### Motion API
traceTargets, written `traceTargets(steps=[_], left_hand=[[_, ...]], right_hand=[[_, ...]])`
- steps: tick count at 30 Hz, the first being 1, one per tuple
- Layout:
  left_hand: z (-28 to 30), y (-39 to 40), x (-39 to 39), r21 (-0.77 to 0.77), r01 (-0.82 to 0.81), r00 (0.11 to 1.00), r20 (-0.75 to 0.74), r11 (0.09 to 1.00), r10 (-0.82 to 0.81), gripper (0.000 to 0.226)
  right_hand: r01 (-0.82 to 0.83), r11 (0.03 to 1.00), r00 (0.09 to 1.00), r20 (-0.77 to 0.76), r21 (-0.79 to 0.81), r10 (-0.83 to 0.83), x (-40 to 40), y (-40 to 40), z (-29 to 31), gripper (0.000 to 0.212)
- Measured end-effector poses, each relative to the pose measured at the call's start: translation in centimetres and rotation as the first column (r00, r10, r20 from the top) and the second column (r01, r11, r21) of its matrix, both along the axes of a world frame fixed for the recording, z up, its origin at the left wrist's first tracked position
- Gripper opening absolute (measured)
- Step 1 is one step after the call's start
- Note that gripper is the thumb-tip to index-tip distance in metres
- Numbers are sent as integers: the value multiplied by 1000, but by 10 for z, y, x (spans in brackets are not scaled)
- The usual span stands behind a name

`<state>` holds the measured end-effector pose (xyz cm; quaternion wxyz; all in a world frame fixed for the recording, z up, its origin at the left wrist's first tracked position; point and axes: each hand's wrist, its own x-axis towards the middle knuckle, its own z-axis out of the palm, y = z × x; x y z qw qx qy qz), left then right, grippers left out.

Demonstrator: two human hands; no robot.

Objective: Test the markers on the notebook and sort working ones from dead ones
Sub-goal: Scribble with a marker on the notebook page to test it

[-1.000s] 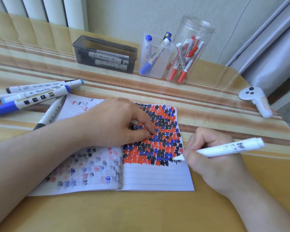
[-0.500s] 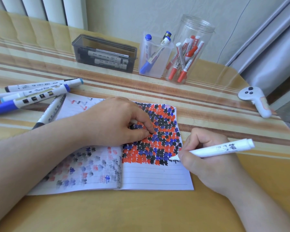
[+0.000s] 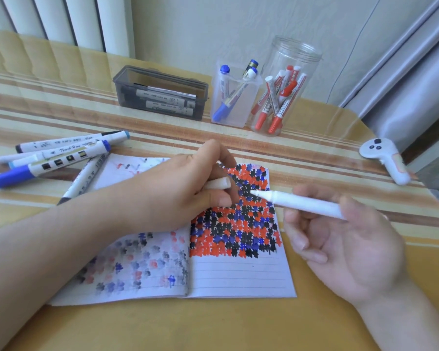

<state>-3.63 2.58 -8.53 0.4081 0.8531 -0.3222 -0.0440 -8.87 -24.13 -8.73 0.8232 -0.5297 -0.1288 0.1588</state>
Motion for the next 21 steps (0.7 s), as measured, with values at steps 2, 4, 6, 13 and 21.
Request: traceTargets(steps=[2, 4, 6, 13, 21], left_hand=[[-1, -1, -2, -50, 9, 1000, -28, 999, -10, 33], [0, -3, -4, -84, 17, 999, -36, 996, -21, 34], [3, -5, -7, -91, 17, 1000, -17, 996, -19, 35], [7, -8, -14, -57, 39, 999, 22, 998, -37, 35], [2, -3, -5, 36, 18, 998, 58, 999, -20, 23]], right_hand=[[-56, 997, 995, -79, 52, 60, 3, -4, 1, 56], [-88, 994, 991, -98, 65, 94, 6, -5, -1, 61], [-101, 993, 990, -93, 66, 107, 8, -5, -5, 61], [-22, 998, 997, -74, -64, 18, 6, 3, -4, 60], [268, 872, 941, 304, -409, -146, -4, 5, -5, 30]])
